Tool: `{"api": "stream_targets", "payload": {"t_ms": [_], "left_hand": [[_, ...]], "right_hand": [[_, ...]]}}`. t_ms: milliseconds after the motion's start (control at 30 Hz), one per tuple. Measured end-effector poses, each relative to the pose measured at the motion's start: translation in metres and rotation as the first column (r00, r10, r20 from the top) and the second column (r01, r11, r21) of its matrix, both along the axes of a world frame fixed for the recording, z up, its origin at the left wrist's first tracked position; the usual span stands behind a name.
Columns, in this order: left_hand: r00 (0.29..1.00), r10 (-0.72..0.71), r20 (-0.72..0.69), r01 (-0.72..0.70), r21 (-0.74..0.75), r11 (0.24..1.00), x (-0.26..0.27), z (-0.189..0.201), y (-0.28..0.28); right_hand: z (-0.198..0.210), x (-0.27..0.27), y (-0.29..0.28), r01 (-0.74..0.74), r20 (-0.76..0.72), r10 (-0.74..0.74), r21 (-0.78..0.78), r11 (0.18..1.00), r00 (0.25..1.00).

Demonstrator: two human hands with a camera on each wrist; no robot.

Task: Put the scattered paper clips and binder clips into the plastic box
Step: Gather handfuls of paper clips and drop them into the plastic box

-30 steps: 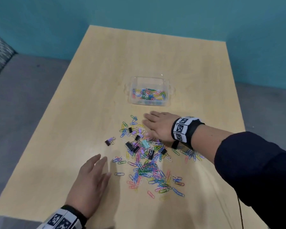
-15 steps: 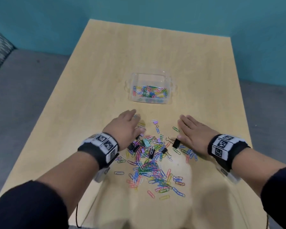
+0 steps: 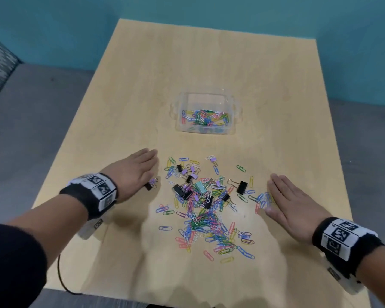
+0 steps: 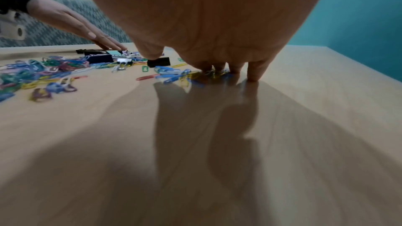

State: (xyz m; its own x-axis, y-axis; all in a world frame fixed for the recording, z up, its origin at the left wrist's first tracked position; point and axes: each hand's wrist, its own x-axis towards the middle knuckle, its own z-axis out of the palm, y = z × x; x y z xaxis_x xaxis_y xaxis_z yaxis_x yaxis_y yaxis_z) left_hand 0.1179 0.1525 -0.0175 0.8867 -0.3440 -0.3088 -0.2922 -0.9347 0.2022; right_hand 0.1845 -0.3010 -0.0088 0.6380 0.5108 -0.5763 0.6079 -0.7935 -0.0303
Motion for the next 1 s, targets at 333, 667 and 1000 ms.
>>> {"api": "stream_targets", "payload": {"t_ms": [333, 667, 1000], "left_hand": [[0.898, 0.436, -0.056, -0.438, -0.020, 0.899, -0.098, -0.024, -0.031], [0.917, 0.393, 0.062, -0.378, -0.175, 0.909, -0.113, 0.000, -0.085], [0.852, 0.519, 0.067, -0.494, -0.222, 0.840, -0.060, -0.004, -0.078]], "right_hand": [[-0.022, -0.077, 0.007, 0.228, 0.050, -0.235, 0.113, 0.967, 0.971], [-0.003, -0.112, 0.038, 0.223, -0.029, -0.228, 0.357, 0.907, 0.973], [0.012, -0.083, 0.052, 0.364, -0.050, -0.370, 0.341, 0.867, 0.928]]}}
